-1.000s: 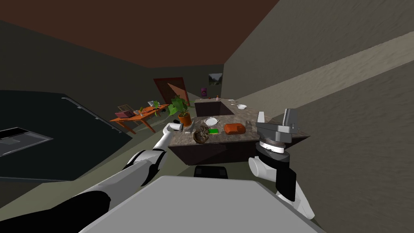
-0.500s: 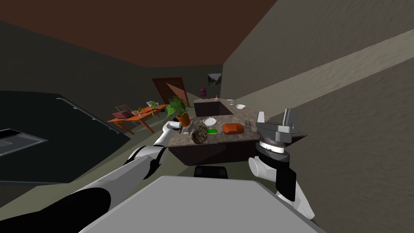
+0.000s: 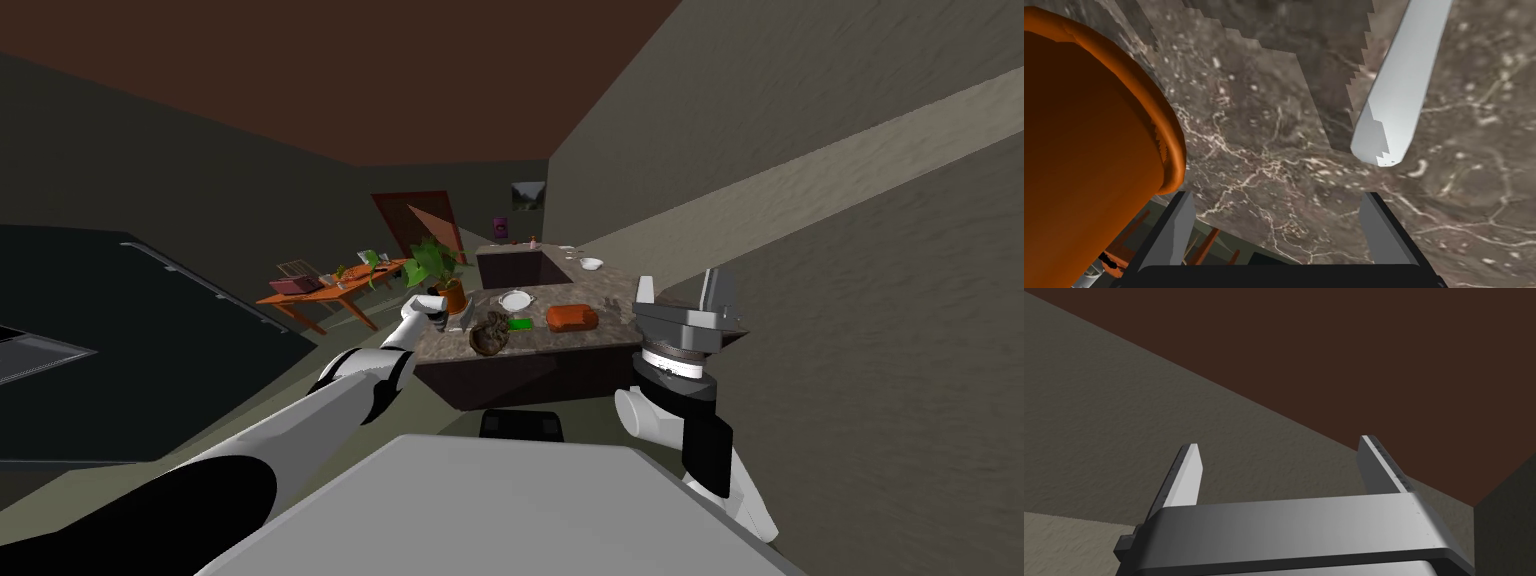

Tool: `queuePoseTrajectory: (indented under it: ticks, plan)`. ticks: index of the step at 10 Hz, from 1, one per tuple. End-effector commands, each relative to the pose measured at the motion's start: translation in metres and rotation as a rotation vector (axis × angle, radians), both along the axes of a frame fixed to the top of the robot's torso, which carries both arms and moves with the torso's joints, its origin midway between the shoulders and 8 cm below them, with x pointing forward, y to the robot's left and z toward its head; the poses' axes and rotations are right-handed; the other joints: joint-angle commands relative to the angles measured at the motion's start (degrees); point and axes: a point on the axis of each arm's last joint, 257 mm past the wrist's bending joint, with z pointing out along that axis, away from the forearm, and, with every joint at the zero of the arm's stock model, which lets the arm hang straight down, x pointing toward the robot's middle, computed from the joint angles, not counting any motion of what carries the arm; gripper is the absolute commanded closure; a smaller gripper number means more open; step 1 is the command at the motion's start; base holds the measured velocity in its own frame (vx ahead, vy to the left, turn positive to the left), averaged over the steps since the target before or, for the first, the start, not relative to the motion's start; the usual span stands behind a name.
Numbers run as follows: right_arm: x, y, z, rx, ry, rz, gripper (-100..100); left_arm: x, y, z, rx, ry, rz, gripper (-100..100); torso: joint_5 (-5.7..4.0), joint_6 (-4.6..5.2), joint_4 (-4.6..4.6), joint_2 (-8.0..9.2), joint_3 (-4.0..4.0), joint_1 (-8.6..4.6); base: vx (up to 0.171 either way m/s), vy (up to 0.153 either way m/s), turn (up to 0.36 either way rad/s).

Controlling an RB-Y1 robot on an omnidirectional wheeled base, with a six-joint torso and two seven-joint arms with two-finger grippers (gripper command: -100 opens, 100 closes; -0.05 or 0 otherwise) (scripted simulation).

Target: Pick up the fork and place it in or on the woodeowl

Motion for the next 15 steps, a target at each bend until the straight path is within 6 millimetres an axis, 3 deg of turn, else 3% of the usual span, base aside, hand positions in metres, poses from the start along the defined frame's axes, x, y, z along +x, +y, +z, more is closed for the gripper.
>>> queuePoseTrajectory:
  ticks: [1, 15]
  plan:
    - [0.0, 0.0, 0.0, 0.0, 0.0, 0.0, 0, -0.013, 0.002, -0.005, -0.012, 0.057, 0.018, -100, 0.0, 0.0, 0.0, 0.0, 0.0, 0.0, 0.001, -0.037, -0.026]
    - [0.0, 0.0, 0.0, 0.0, 0.0, 0.0, 0, -0.086, -0.007, -0.003, -0.154, 0.403, 0.111, -100, -0.02, 0.0, -0.04, -0.15, -0.09, -0.09, 0.019, -0.042, -0.042]
